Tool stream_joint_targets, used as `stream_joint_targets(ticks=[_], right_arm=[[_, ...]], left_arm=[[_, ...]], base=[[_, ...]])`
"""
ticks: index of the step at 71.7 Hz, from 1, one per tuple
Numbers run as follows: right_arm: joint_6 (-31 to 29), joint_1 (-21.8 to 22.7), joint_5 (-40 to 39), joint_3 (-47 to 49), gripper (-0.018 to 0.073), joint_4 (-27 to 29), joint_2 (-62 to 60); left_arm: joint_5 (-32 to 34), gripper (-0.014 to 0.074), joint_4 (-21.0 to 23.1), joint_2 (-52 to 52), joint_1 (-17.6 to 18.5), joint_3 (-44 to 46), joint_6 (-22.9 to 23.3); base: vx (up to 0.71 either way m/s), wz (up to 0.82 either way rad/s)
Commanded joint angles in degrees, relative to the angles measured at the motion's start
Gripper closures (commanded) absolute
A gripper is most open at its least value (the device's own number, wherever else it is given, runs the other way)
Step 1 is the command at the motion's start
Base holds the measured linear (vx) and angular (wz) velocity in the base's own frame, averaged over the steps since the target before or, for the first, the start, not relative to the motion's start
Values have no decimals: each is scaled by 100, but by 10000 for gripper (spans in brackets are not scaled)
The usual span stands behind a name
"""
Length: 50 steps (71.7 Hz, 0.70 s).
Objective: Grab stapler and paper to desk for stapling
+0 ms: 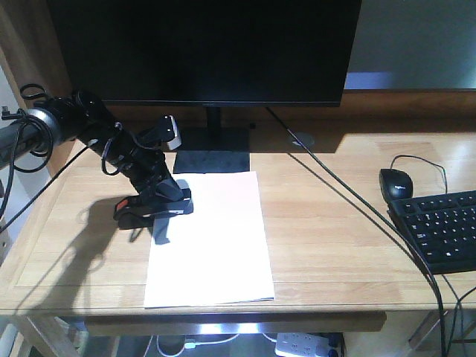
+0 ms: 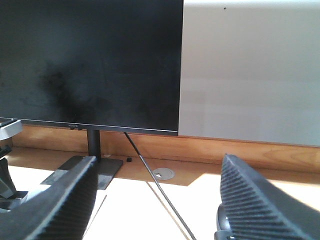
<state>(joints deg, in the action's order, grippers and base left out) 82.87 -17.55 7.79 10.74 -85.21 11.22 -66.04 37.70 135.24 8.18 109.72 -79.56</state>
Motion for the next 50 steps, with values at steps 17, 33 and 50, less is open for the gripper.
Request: stream_joint_targets(ticks=[17,33,50], right_arm=[[-52,40,21,143,74,-123,50],[-52,40,21,143,74,-123,50],[-52,40,21,143,74,-123,50]], left_arm=[[71,603,-316,-168,44,69,58],[65,603,-388,-168,44,69,58],[60,603,-388,-168,44,69,69]], base=[[0,0],[0,0],[0,0]])
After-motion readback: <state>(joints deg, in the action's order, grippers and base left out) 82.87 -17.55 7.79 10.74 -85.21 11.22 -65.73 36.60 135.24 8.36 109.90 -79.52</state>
